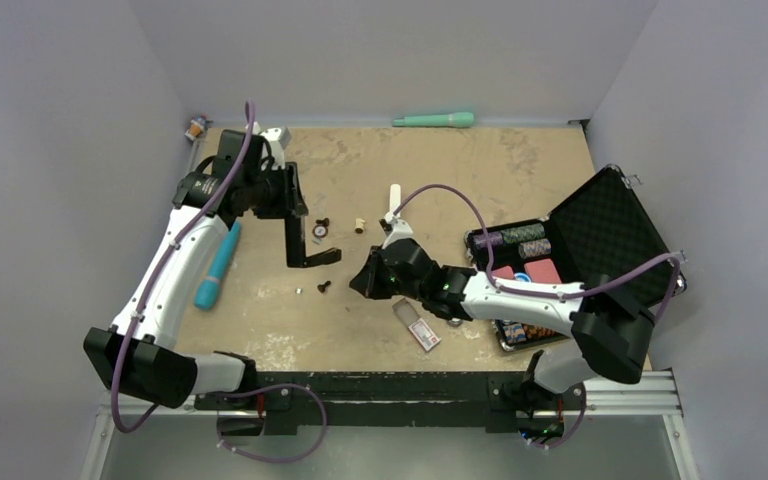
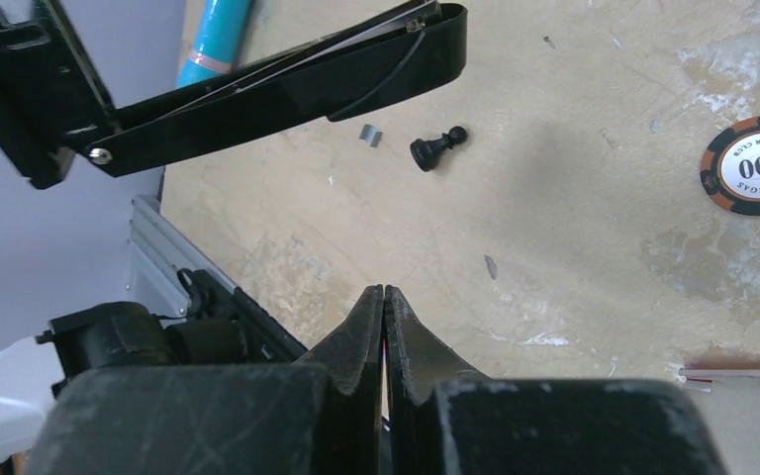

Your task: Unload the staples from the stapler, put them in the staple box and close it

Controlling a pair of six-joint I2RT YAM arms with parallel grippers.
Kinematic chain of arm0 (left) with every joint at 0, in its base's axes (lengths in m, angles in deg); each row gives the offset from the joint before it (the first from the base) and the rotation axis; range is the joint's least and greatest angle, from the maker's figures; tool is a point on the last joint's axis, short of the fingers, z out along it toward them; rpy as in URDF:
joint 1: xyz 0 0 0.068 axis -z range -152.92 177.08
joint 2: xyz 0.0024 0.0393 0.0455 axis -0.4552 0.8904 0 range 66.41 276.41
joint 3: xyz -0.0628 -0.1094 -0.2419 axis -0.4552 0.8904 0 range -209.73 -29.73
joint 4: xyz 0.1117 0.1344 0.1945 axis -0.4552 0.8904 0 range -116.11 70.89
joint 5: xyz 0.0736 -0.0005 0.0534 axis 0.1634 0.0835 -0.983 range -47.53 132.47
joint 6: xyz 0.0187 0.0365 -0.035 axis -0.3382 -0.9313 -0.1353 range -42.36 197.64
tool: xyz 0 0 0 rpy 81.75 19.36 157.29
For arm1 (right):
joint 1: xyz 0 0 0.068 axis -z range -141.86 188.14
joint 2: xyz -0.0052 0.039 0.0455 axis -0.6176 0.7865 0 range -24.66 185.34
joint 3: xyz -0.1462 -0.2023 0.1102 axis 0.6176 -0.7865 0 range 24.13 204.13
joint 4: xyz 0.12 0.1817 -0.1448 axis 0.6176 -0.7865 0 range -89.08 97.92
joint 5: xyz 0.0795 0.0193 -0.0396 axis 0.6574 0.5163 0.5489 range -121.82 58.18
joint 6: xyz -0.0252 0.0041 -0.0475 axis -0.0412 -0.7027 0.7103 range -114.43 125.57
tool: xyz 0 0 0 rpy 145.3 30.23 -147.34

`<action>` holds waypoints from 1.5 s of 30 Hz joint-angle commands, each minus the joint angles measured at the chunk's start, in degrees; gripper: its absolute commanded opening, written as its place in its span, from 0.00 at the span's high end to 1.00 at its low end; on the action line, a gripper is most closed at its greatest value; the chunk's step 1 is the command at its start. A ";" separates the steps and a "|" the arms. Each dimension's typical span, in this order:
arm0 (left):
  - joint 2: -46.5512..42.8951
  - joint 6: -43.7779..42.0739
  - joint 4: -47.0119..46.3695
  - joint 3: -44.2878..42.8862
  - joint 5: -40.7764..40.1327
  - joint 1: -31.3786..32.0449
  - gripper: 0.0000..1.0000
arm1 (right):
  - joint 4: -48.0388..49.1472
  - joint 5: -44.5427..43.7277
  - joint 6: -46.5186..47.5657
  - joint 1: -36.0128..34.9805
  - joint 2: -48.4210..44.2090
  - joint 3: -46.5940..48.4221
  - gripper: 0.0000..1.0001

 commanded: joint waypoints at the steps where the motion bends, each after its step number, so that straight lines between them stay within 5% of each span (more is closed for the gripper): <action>1: -1.48 -0.66 -2.80 -2.83 0.15 -0.37 1.00 | -0.76 -1.11 -0.20 -0.28 -2.73 -0.23 0.96; 29: -12.91 3.53 -2.34 0.68 9.35 -0.29 1.00 | 6.66 3.47 -1.09 -3.34 1.58 0.25 0.96; 45: -19.86 7.07 -5.71 9.66 14.88 -0.29 1.00 | -1.70 0.32 1.11 -3.93 4.28 8.83 1.00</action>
